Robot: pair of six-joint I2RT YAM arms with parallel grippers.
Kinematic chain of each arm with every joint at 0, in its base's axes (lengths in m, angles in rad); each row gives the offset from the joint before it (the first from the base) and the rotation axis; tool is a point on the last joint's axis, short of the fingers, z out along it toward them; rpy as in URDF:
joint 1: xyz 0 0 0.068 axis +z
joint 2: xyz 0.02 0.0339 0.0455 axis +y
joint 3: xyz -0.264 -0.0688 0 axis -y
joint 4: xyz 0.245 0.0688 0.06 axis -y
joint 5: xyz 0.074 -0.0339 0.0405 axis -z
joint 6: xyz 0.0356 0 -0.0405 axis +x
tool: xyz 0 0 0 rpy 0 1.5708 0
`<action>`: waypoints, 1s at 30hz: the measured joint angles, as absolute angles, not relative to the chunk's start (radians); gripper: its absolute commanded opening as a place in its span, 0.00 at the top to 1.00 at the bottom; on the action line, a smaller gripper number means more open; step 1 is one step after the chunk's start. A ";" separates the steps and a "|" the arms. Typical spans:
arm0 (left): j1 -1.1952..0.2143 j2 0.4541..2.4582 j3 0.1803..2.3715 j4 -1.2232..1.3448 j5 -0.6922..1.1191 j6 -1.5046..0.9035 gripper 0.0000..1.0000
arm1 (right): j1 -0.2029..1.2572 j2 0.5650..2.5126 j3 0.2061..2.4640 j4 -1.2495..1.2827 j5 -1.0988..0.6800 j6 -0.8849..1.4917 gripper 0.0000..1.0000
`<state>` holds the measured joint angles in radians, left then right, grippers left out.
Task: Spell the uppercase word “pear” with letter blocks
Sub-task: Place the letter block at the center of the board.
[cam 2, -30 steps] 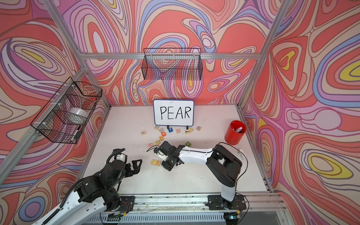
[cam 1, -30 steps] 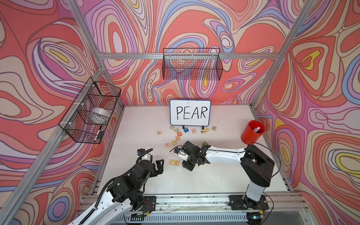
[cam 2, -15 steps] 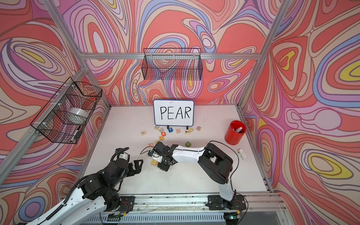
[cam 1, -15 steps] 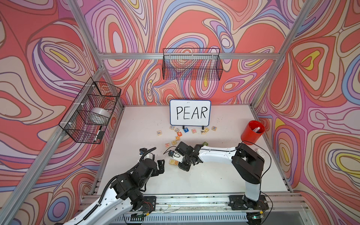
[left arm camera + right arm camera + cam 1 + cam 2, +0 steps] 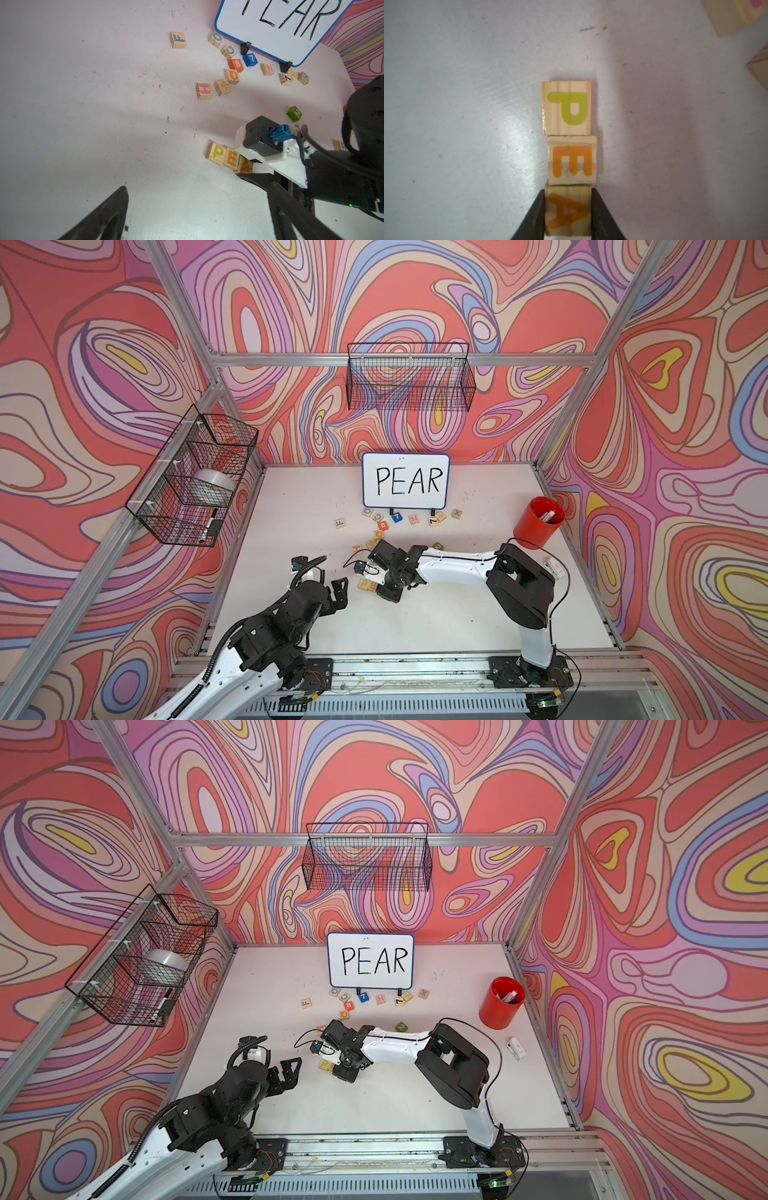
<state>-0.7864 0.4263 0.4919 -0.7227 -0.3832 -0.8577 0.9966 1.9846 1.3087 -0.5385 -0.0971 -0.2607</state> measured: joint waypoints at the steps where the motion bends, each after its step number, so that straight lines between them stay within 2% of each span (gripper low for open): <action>1: -0.786 0.426 0.492 -0.723 -0.385 -0.858 0.00 | 0.997 1.986 1.311 -0.540 -0.097 -0.262 0.63; 3: -0.786 0.426 0.492 -0.723 -0.387 -0.858 0.00 | 0.997 1.988 1.314 -0.540 -0.096 -0.262 0.57; 12: -0.786 0.429 0.492 -0.723 -0.387 -0.857 0.00 | 0.997 1.995 1.324 -0.539 -0.094 -0.267 0.53; 18: -0.786 0.434 0.492 -0.723 -0.387 -0.857 0.00 | 0.997 1.993 1.323 -0.532 -0.084 -0.250 0.45; 24: -0.786 0.434 0.492 -0.721 -0.387 -0.846 0.00 | 0.996 1.947 1.288 -0.522 0.017 -0.183 0.37; 30: -0.786 0.459 0.509 -0.697 -0.385 -0.814 0.00 | 0.965 1.805 1.219 -0.463 0.147 -0.090 0.34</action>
<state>-0.7864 0.4591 0.5091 -0.6971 -0.3855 -0.8139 0.9649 1.8050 1.2194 -0.4625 0.1474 -0.0898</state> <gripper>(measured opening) 0.999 0.656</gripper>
